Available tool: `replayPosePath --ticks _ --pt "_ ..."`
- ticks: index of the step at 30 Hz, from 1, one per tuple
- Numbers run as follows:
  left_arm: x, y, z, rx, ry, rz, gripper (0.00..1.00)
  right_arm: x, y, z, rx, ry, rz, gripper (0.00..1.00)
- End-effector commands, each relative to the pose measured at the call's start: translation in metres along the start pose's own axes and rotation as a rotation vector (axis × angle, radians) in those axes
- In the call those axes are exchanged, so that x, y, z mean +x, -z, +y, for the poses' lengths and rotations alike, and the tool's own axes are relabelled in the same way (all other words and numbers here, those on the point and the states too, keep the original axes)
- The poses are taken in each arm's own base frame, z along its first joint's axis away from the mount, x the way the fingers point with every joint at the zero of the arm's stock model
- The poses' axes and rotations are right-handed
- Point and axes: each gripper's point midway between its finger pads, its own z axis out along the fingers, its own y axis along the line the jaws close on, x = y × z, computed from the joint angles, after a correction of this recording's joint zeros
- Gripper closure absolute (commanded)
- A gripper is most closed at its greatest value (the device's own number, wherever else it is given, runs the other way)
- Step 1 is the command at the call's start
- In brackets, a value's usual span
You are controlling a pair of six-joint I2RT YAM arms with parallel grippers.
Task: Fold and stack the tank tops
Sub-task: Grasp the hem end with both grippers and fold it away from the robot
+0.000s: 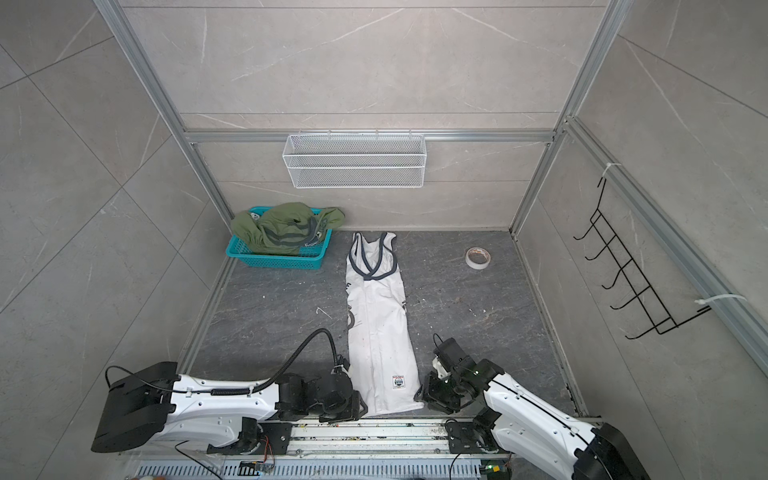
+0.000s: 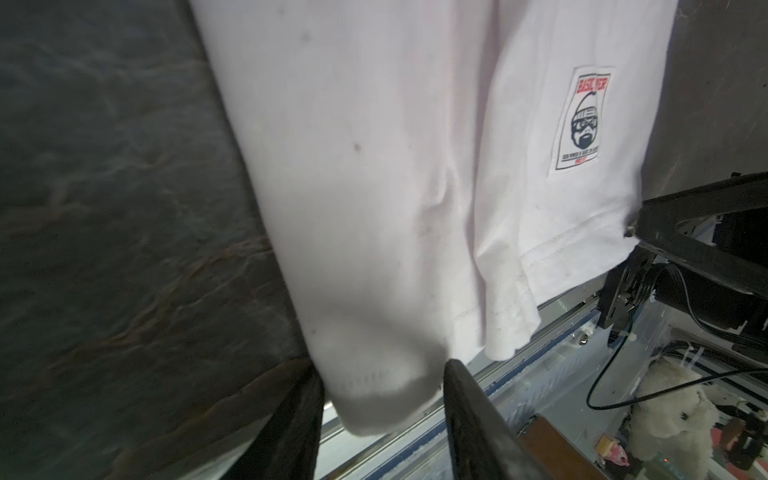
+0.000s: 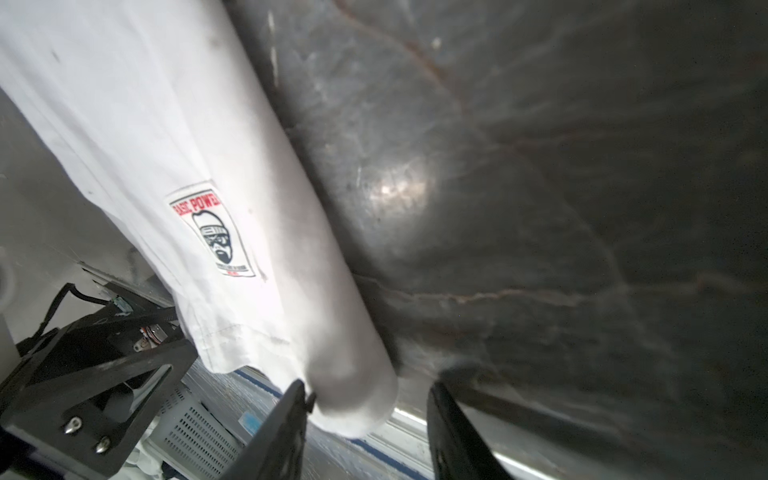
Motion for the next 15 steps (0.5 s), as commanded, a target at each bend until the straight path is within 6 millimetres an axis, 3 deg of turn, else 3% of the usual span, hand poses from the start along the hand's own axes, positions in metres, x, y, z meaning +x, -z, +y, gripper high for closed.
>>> replayPosePath --ticks 1,9,15 --pt "0.002 -0.002 -0.004 -0.020 -0.045 0.018 0.58 -0.002 -0.007 0.007 -0.021 0.004 0.004 0.61" --pt "-0.001 0.001 -0.011 -0.019 -0.074 0.010 0.83 -0.001 -0.007 0.020 0.009 0.038 -0.008 0.84" --pt "-0.015 0.021 -0.016 -0.075 -0.121 -0.060 0.94 -0.001 0.002 0.018 0.090 0.040 -0.049 0.97"
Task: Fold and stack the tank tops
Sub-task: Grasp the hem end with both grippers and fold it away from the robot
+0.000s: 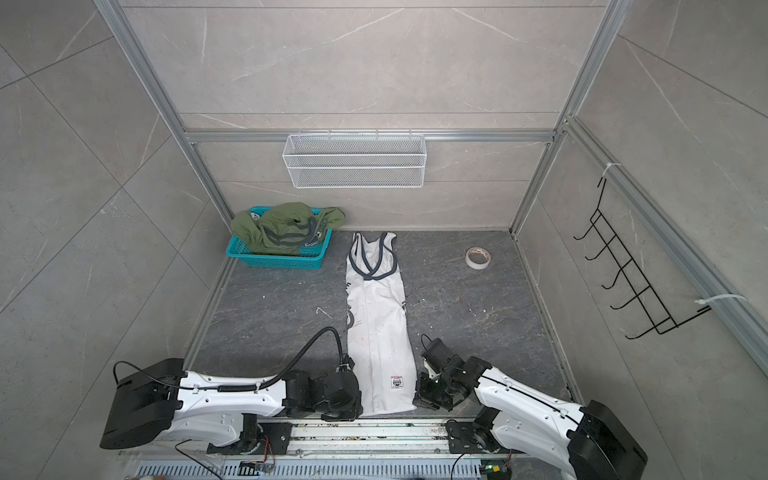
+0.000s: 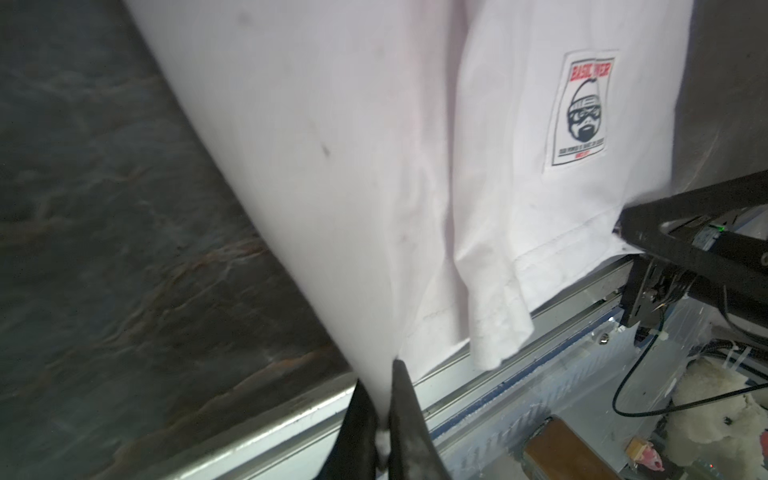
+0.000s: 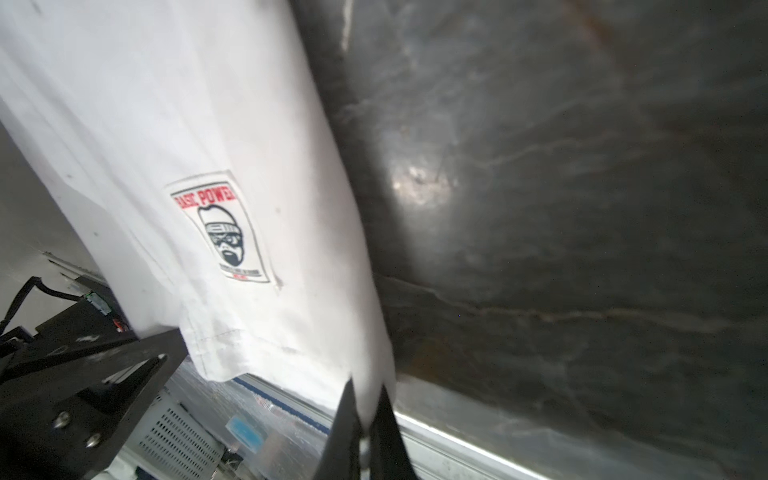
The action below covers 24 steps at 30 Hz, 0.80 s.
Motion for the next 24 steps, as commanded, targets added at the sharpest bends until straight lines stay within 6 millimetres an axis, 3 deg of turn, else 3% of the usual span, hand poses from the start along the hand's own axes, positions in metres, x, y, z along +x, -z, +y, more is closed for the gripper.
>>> replayPosePath --ticks 1,6,12,19,24 --pt "-0.015 0.020 -0.008 -0.014 -0.053 -0.069 0.95 -0.009 0.012 0.007 0.035 -0.004 -0.056 0.98" --pt "-0.047 0.043 -0.019 0.000 -0.071 -0.143 0.99 -0.026 0.038 0.046 0.034 0.102 -0.105 1.00" --pt "-0.103 0.069 -0.019 0.029 -0.051 -0.261 1.00 -0.069 0.062 0.084 0.085 0.209 -0.184 1.00" --pt "-0.182 0.085 -0.019 0.028 -0.045 -0.343 1.00 -0.153 0.090 0.124 0.025 0.254 -0.325 1.00" --pt "-0.234 0.091 -0.017 -0.005 -0.050 -0.404 1.00 -0.204 0.083 0.144 0.014 0.278 -0.348 1.00"
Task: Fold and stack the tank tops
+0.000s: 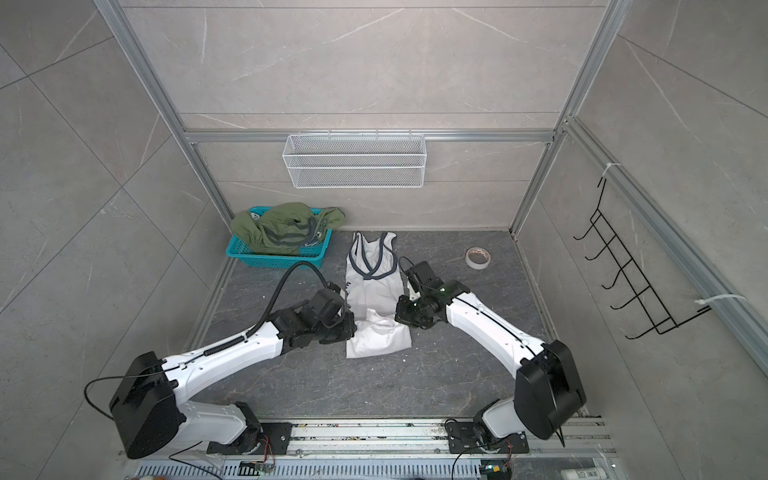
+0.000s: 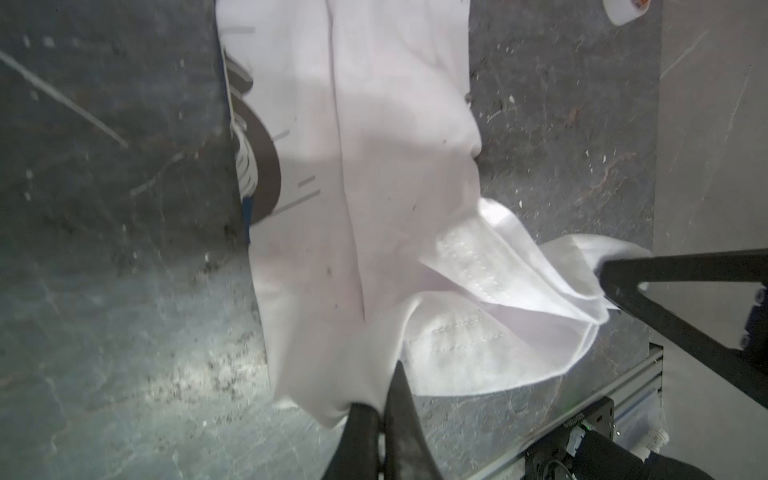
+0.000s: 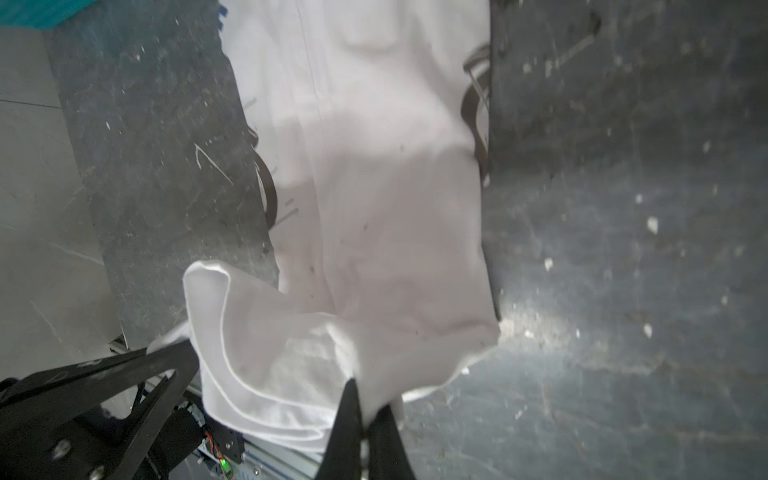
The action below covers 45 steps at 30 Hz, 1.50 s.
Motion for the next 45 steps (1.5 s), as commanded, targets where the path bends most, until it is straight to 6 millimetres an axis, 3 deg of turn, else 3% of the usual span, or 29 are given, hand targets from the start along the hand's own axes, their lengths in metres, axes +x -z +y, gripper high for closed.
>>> replayPosePath --ticks 1,4,8,14,20,26,29,31,33,36,41,45 --pt "-0.035 -0.006 -0.005 0.021 -0.063 -0.046 1.00 -0.032 -0.012 0.006 0.001 0.072 -0.039 1.00" --pt "-0.062 -0.019 -0.004 0.020 -0.051 -0.067 1.00 -0.054 -0.022 0.005 0.012 0.077 -0.057 1.00" --pt "-0.083 -0.038 0.004 -0.028 -0.050 -0.081 1.00 -0.080 -0.038 0.007 0.025 0.123 -0.070 1.00" --pt "-0.105 -0.056 0.024 -0.086 -0.031 -0.108 0.99 -0.111 -0.058 -0.003 0.079 0.119 -0.076 1.00" --pt "-0.126 -0.073 0.033 -0.095 -0.009 -0.116 0.98 -0.132 -0.075 -0.009 0.094 0.100 -0.077 1.00" --pt "-0.136 -0.089 0.047 -0.116 0.033 -0.101 0.95 -0.148 -0.093 -0.011 0.113 0.098 -0.067 1.00" --pt "-0.139 -0.095 0.055 -0.130 0.057 -0.091 0.90 -0.152 -0.102 -0.014 0.126 0.099 -0.055 0.89" --pt "-0.141 -0.098 0.057 -0.127 0.063 -0.076 0.79 -0.152 -0.105 -0.018 0.151 0.096 -0.048 0.77" --pt "-0.147 -0.097 0.056 -0.118 0.059 -0.079 0.66 -0.154 -0.101 -0.025 0.190 0.088 -0.063 0.61" --pt "-0.158 -0.088 0.058 -0.123 0.066 -0.098 0.54 -0.155 -0.086 -0.030 0.236 0.094 -0.096 0.50" --pt "-0.170 -0.063 0.060 -0.136 0.031 -0.149 0.46 -0.151 -0.060 -0.027 0.229 0.124 -0.157 0.45" --pt "-0.160 -0.065 0.054 -0.089 0.010 -0.120 0.46 -0.139 -0.071 -0.021 0.159 0.146 -0.119 0.44"
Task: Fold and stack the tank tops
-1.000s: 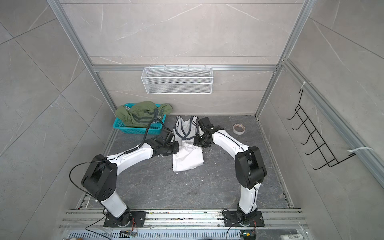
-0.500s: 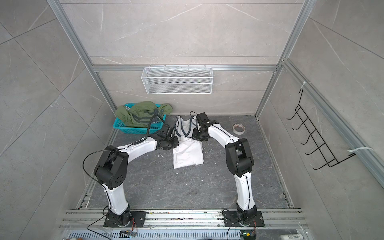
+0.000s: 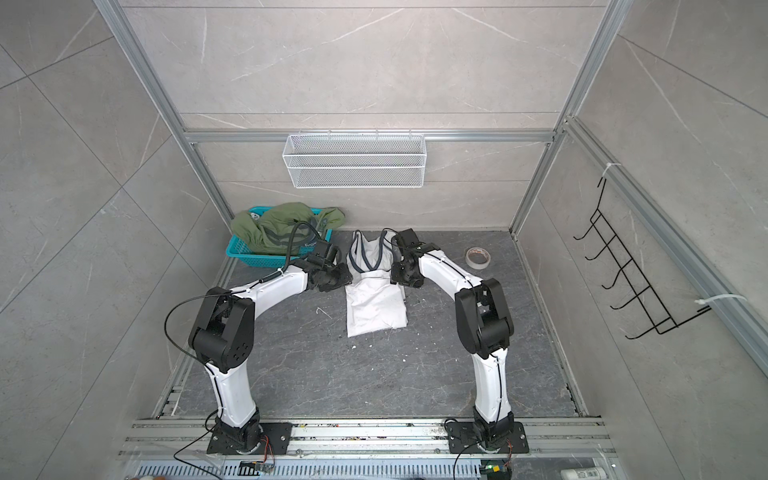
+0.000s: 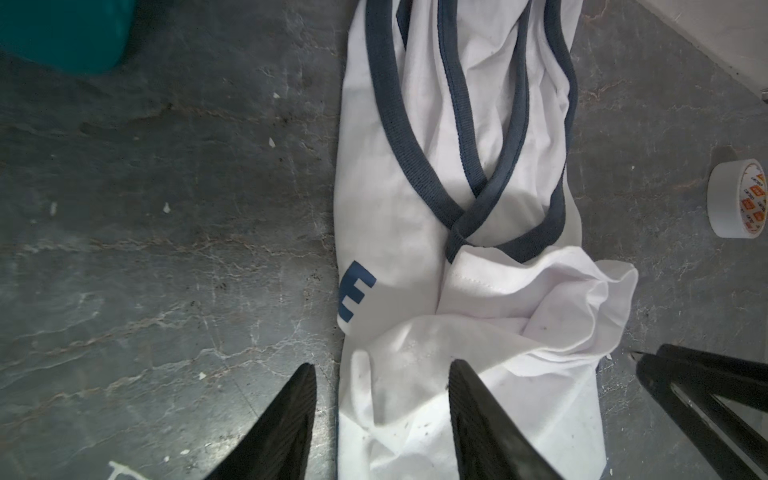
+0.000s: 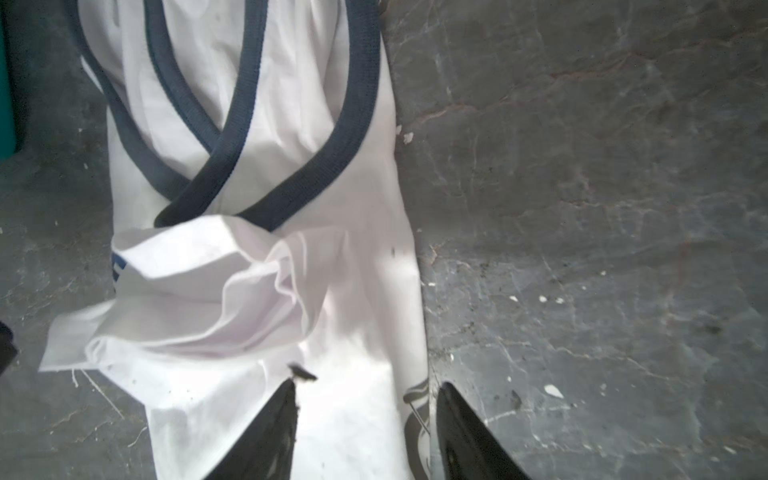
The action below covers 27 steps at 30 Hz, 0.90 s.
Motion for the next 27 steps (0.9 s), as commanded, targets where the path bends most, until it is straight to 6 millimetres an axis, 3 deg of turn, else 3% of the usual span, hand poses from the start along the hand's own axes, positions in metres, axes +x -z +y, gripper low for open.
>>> replayPosePath --ticks 1,5,9,14,27 --pt "-0.001 0.021 -0.017 0.078 -0.050 -0.015 0.47 -0.002 0.003 0.006 -0.042 0.028 -0.015 0.43" --pt "0.015 0.019 -0.032 0.131 -0.081 -0.007 0.49 0.012 -0.008 0.012 -0.104 0.012 0.017 0.40" --pt "0.033 0.004 -0.054 0.173 -0.129 0.044 0.51 0.030 -0.020 0.007 -0.111 -0.022 0.065 0.40" --pt "0.034 -0.014 -0.067 0.191 -0.142 0.063 0.51 0.051 -0.022 0.005 -0.150 -0.046 0.087 0.46" --pt "0.011 -0.063 -0.042 0.053 -0.117 0.049 0.51 0.092 -0.010 -0.009 -0.167 -0.083 0.103 0.67"
